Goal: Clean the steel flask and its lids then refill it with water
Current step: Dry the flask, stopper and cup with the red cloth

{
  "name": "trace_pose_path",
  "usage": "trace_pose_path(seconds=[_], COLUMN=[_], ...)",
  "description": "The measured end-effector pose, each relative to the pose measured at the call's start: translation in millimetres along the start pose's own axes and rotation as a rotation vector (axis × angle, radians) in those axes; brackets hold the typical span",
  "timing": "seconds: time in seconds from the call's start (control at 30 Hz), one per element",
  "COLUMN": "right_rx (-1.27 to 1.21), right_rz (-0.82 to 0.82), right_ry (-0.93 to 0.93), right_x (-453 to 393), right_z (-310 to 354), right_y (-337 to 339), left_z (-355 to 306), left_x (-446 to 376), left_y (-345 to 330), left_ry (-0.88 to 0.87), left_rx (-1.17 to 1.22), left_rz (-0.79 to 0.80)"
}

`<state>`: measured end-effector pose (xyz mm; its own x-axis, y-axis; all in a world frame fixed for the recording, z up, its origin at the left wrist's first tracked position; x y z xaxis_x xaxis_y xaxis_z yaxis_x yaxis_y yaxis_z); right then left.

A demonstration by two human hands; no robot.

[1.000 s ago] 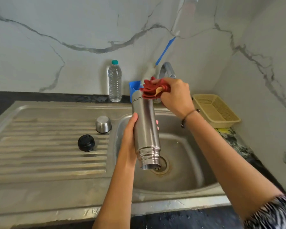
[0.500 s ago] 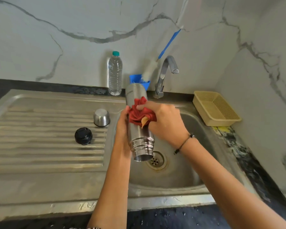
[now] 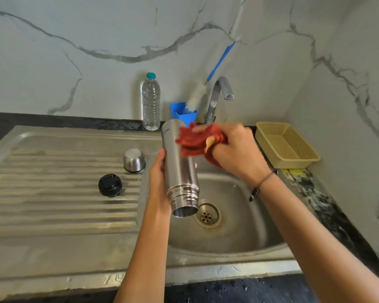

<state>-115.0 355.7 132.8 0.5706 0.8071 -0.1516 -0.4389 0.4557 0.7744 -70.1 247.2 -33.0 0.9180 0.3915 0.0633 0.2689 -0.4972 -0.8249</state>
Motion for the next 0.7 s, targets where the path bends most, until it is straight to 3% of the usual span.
trace_pose_path(seconds=[0.1,0.27,0.43,0.6,0.7], right_rx=[0.027,0.187,0.324,0.271,0.212], right_rz=[-0.121,-0.047,0.037,0.136,0.077], right_ry=[-0.028,-0.069,-0.073,-0.055,0.063], right_x=[-40.8,-77.0,-57.7,-20.8,12.1], right_z=[0.1,-0.2,4.0,-0.2,4.4], right_y=[12.3,-0.1,-28.4,-41.1,-53.6], left_z=[-0.7,-6.7,-6.8,-1.8,1.4], left_x=[2.2,4.1,-0.4,-3.6,-4.5], left_y=[-4.3,-7.1,1.2,2.7,-1.6], left_ry=[0.047,0.064,-0.02,-0.05,-0.045], left_rx=[-0.001,-0.068,-0.089,0.074,0.177], left_rz=[0.041,0.001,-0.035,-0.001,0.025])
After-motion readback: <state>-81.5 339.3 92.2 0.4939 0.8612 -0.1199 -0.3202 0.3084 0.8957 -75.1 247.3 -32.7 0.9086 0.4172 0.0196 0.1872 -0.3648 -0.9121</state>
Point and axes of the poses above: each hand's wrist, its own x-axis away from the middle knuckle, its own y-axis out of the back of the hand, z = x × y, the point moved 6 cm from there along -x, towards the middle knuckle, and after that the axes turned 12 degrees about z, right-handed, at the moved point
